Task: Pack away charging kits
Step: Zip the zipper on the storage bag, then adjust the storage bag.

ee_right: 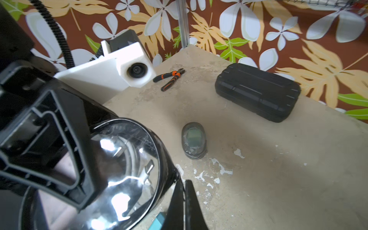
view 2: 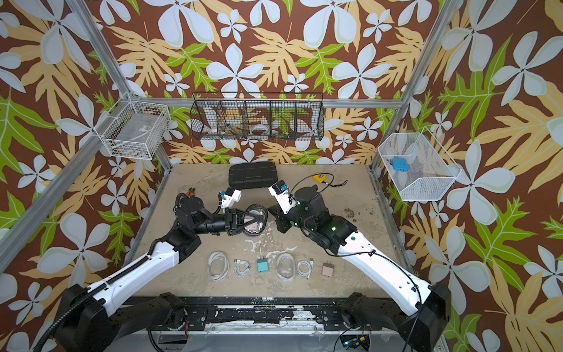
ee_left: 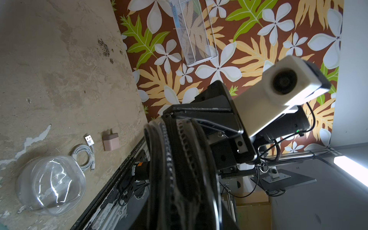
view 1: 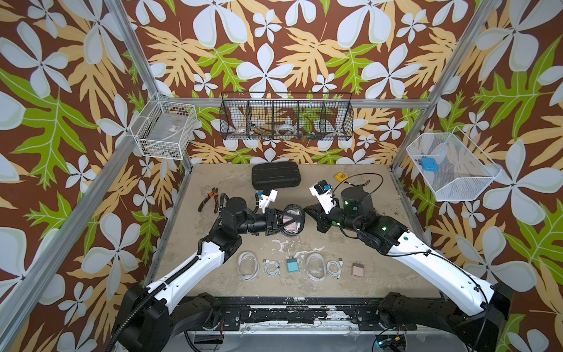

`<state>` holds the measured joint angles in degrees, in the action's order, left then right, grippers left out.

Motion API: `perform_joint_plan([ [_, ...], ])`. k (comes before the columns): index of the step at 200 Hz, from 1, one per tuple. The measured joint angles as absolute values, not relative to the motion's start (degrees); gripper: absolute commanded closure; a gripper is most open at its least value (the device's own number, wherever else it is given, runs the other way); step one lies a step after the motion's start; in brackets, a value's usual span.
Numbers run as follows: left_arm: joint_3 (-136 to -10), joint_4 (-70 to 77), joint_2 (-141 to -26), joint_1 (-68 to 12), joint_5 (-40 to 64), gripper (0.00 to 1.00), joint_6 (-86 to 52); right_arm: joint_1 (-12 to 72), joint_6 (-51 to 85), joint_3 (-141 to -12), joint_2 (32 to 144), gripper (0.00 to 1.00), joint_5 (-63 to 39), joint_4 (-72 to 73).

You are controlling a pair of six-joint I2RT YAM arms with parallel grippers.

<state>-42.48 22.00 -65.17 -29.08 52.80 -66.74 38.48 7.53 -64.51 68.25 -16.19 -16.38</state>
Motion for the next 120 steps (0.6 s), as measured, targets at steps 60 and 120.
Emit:
perform_joint_plan([
  [60,-51.9,-2.7,-68.3,-30.0,59.0,0.99,-37.0,30.8,6.7,-76.9,69.4,0.35,-28.6,-25.4],
  [120,-61.5,-15.8,-72.9,-33.2,60.4,0.94,-17.0,30.7,7.5,-75.9,73.8,0.30,-46.5,-30.3],
])
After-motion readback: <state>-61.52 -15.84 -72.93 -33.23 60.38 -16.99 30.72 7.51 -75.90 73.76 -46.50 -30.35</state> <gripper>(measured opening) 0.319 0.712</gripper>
